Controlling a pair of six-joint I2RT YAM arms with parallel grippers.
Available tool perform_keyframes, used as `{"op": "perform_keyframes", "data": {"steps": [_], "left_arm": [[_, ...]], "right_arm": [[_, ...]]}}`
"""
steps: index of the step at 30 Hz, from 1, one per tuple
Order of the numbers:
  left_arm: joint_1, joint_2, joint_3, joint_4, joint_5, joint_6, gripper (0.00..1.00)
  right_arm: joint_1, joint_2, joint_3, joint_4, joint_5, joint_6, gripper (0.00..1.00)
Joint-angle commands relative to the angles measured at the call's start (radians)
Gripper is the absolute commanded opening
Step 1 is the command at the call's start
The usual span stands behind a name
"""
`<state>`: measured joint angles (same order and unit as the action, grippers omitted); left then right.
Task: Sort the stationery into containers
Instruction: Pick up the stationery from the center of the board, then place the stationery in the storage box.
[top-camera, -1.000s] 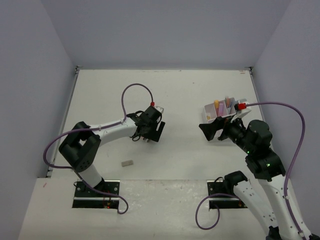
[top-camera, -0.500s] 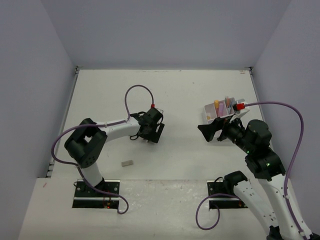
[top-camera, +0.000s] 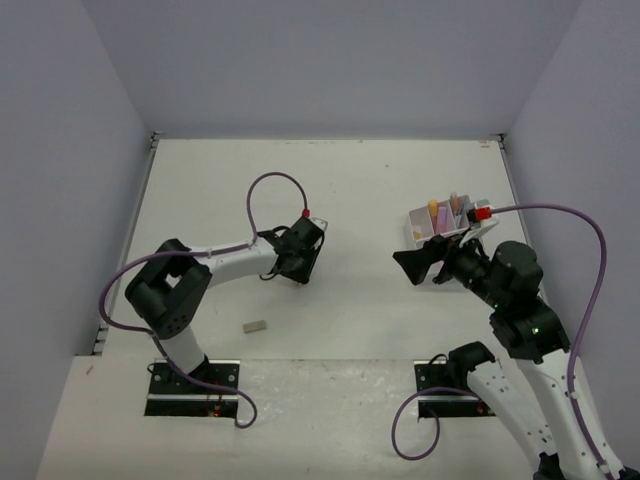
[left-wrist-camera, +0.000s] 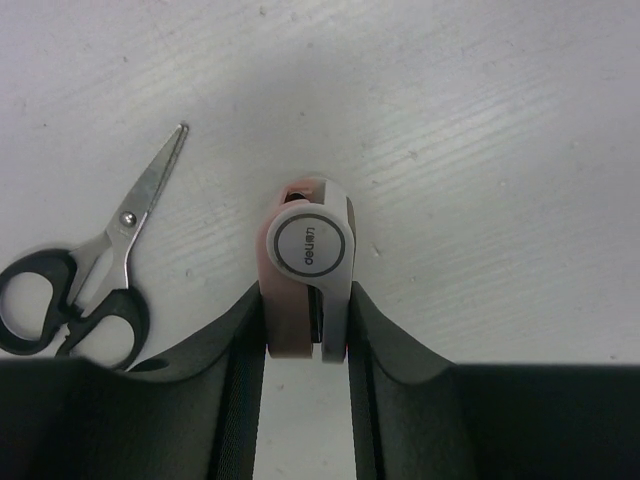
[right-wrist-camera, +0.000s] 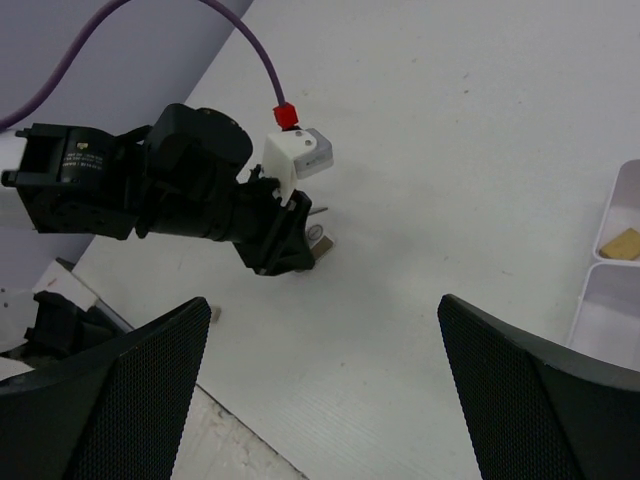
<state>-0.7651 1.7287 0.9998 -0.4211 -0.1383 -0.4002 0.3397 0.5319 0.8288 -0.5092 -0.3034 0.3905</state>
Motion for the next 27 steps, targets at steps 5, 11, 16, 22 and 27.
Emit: {"op": "perform_keyframes", "data": {"steps": [5,11,16,22,27], "left_arm": [[-0.203,-0.304,-0.150,0.350,0.018,0.069,0.00],[-0.359,-0.449,-0.259,0.666,-0.070,0.159,0.00],[-0.421,-0.550,-0.379,0.883,-0.079,0.234,0.00],[-0.439,-0.579,-0.429,1.021,0.002,0.306,0.00],[-0.442,-0.552,-0.400,1.024,0.038,0.326,0.00]], "right_arm": [[0.002,0.074,0.007,0.034,-0.181,0.133,0.99],[0.002,0.156,-0.003,0.055,-0.263,0.226,0.92],[0.005,0.160,-0.007,0.013,-0.263,0.234,0.87],[0.079,0.176,-0.003,0.002,-0.316,0.255,0.76],[0.149,0.214,0.019,-0.029,-0.231,0.241,0.70]]}}
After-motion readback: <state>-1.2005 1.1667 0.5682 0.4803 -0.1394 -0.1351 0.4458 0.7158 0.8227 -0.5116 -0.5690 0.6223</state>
